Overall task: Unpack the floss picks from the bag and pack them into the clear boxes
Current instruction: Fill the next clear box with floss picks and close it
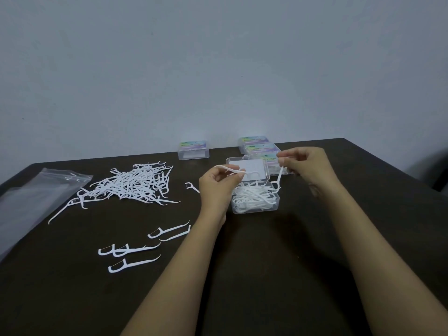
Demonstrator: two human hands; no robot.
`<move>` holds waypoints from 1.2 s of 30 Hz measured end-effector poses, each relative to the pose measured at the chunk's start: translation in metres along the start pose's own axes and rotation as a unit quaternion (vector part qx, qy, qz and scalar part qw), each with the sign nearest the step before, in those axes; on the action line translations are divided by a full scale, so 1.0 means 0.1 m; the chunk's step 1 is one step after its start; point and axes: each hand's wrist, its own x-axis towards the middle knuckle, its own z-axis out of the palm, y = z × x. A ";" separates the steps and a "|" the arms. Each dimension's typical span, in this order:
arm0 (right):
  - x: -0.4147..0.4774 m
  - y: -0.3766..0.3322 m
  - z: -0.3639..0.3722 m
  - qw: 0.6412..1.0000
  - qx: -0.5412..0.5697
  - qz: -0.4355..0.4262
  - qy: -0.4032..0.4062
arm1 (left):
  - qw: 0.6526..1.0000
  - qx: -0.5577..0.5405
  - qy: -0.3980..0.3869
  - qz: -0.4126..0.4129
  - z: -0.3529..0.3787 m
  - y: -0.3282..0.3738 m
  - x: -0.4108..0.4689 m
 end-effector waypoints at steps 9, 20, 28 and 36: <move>-0.02 -0.01 0.06 0.999 -0.019 -0.042 0.008 | 1.000 0.013 -0.001 -0.021 0.00 -0.03 0.01; -0.02 0.04 0.21 0.997 -0.047 -0.050 0.026 | 0.998 0.054 -0.030 -0.003 0.04 0.03 -0.04; 0.02 0.11 0.12 0.993 -0.012 0.022 0.114 | 0.988 0.093 -0.112 0.042 0.04 0.02 -0.05; -0.05 -0.03 0.13 0.995 0.091 -0.016 0.044 | 0.987 0.055 -0.053 0.140 0.14 0.09 -0.13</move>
